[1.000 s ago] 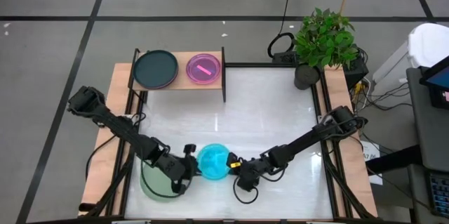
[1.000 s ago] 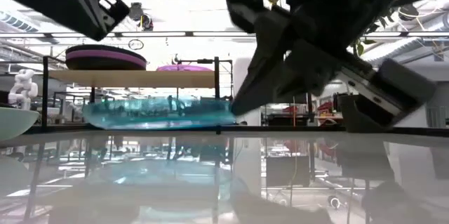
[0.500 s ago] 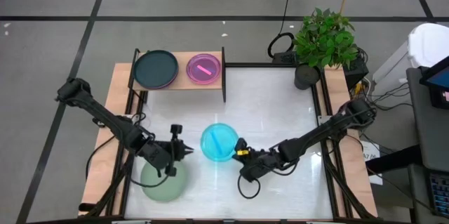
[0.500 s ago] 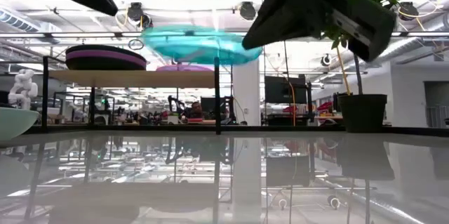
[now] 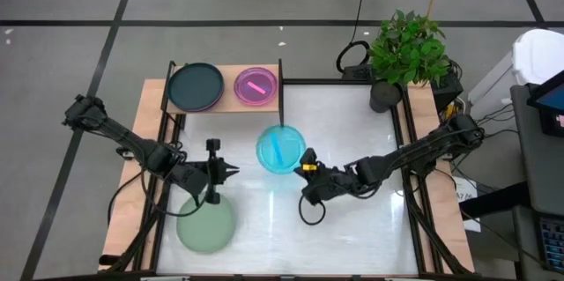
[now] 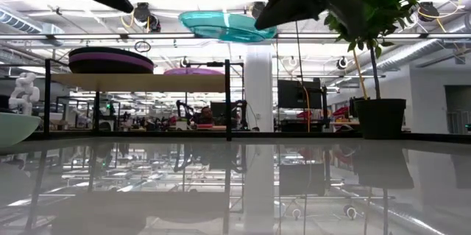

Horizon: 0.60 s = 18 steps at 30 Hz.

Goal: Place and stack plates onto a shelf
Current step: Stack the blue transparent plate on top of the pink transparent plate on the shelf

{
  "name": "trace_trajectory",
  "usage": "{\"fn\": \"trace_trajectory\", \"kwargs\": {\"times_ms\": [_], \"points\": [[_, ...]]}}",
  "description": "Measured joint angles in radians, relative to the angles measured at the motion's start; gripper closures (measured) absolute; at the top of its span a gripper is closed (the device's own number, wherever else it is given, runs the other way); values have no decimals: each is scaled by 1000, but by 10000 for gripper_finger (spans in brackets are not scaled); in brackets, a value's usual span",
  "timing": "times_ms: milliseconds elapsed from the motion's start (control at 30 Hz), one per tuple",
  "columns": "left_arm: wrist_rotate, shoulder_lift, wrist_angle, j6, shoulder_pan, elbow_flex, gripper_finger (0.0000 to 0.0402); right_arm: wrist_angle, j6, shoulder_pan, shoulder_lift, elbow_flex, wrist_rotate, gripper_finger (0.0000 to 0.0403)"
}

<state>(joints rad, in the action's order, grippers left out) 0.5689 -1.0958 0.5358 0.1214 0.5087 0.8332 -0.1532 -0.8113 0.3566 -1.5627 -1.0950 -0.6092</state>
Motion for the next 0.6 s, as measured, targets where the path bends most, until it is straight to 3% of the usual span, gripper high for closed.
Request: {"fn": "trace_trajectory", "kwargs": {"times_ms": [267, 600], "points": [[-136, 0, -155, 162, 14, -193, 365, 12, -47, -83, 3, -50, 2, 403], [-123, 0, -389, 215, 43, -333, 365, 115, -212, -230, 2, -73, 69, 403]]}}
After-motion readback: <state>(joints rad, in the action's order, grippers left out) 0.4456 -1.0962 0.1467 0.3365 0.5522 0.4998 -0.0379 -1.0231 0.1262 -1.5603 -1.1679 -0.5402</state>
